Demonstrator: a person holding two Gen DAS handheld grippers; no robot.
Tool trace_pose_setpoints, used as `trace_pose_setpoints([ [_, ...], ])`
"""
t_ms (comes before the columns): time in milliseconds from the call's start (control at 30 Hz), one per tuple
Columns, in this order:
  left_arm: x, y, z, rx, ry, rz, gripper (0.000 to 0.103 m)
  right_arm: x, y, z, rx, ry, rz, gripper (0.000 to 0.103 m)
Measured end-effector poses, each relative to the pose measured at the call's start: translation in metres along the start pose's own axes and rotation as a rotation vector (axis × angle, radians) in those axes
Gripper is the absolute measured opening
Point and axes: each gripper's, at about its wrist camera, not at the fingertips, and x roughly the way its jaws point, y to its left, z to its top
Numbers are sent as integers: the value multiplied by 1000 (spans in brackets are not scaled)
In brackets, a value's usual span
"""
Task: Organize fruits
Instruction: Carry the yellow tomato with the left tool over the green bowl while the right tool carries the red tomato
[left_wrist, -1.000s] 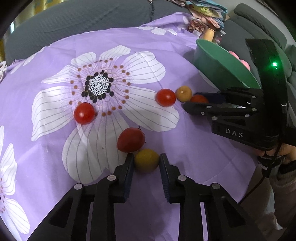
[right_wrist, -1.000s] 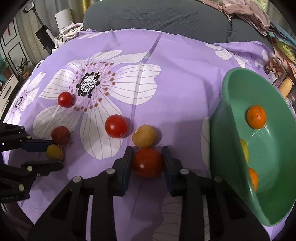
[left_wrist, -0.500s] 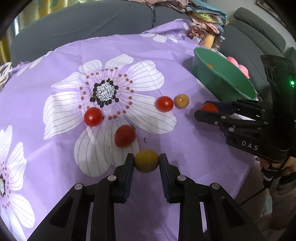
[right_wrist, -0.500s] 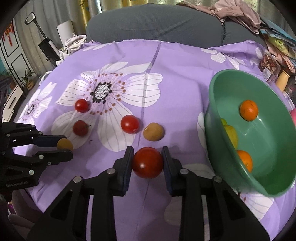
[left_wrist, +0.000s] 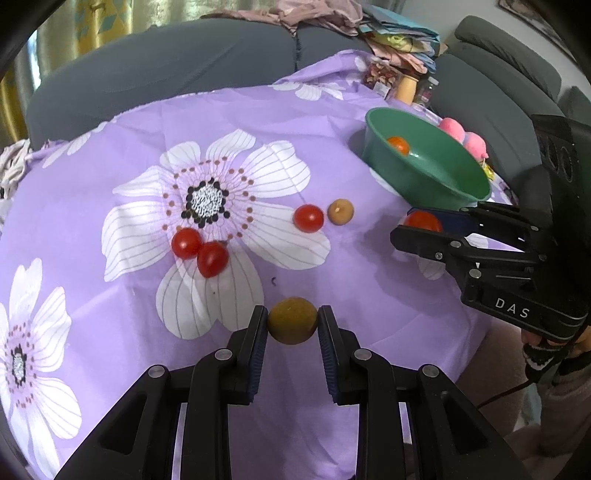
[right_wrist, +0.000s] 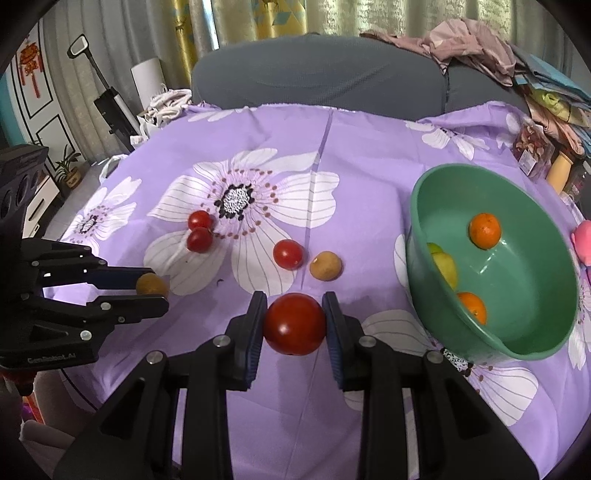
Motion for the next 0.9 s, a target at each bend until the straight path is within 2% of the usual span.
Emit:
trace_pose_setpoints([
  [900, -5, -51, 40, 131, -43, -4, 28, -47, -40, -10, 89, -128, -44, 31],
])
